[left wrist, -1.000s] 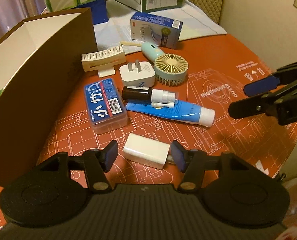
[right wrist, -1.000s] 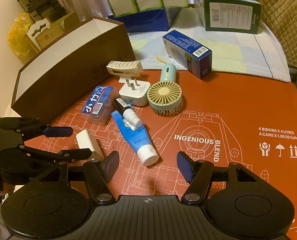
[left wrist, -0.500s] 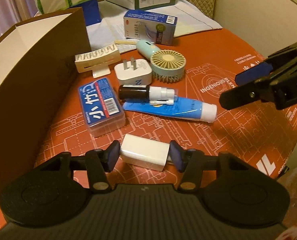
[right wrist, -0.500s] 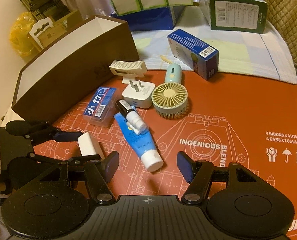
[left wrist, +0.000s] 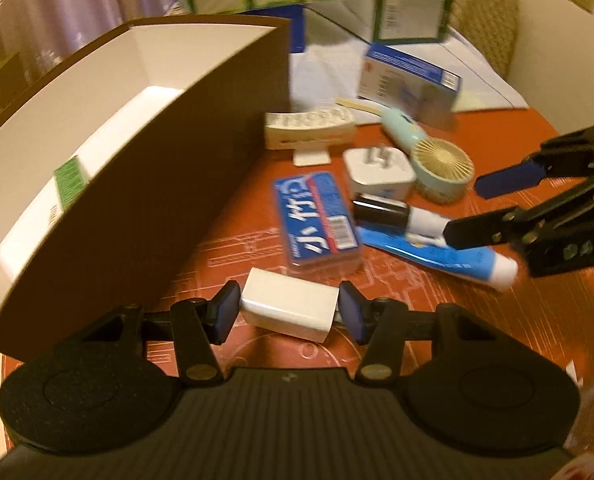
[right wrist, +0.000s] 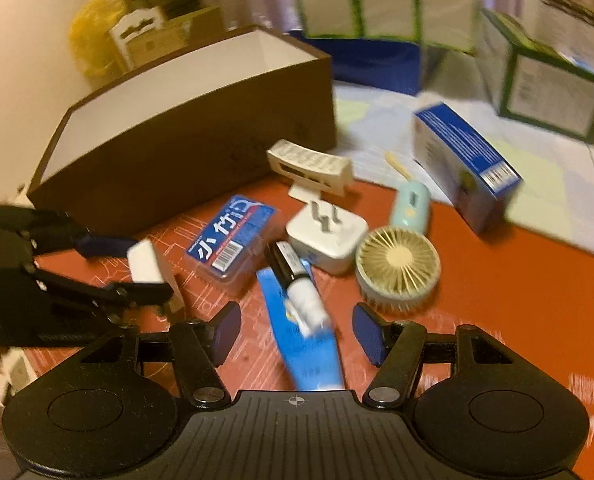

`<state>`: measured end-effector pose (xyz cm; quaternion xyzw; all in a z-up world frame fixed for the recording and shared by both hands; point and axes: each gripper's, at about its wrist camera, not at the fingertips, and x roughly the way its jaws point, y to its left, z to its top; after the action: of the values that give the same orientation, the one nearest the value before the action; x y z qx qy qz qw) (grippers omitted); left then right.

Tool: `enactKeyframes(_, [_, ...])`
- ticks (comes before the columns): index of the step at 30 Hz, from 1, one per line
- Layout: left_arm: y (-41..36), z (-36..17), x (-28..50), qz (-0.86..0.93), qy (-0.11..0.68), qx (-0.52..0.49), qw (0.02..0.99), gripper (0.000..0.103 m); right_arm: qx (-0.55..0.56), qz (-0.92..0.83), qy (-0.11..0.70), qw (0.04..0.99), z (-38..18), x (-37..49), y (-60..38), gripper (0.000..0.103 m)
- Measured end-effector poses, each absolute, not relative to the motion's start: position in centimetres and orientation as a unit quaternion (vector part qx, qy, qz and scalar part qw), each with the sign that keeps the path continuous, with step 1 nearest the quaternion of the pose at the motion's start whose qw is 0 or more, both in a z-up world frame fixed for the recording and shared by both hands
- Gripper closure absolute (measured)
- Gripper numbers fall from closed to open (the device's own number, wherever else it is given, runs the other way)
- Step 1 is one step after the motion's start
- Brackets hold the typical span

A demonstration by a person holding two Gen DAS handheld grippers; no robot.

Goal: Organize rigid objects
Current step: 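Grasp the white charger with the left tool while the right tool grasps the brown dropper bottle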

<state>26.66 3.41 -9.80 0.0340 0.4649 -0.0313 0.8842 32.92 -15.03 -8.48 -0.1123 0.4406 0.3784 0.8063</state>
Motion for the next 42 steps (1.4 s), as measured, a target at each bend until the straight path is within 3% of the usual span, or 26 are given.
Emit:
enactKeyframes(3, [4.0, -9.8, 27.2, -0.016, 0.466, 0.026, 0.885, 0.053, -0.131, 0.392, 0.436, 0.799, -9.4, 33.8, -13.8, 0.06])
enactKeyframes(20, [4.9, -9.8, 28.8, 0.001, 0.471, 0.016, 0.882, 0.053, -0.185, 0.412, 0.445, 0.773, -12.7, 36.3, -10.4, 0.072])
enactKeyframes(22, [4.8, -9.7, 28.9, 0.0, 0.471, 0.017, 0.882, 0.053, -0.189, 0.413, 0.444, 0.773, -12.8, 36.4, -10.3, 0.08])
enactKeyframes(32, [4.8, -8.6, 28.5, -0.007, 0.461, 0.017, 0.887, 0.053, -0.185, 0.407, 0.442, 0.778, -11.5, 35.5, -11.0, 0.082])
enactKeyframes(42, [5.0, -4.0, 26.4, -0.018, 0.423, 0.004, 0.906, 0.053, -0.139, 0.414, 0.424, 0.793, -5.8, 33.7, -11.3, 0.082])
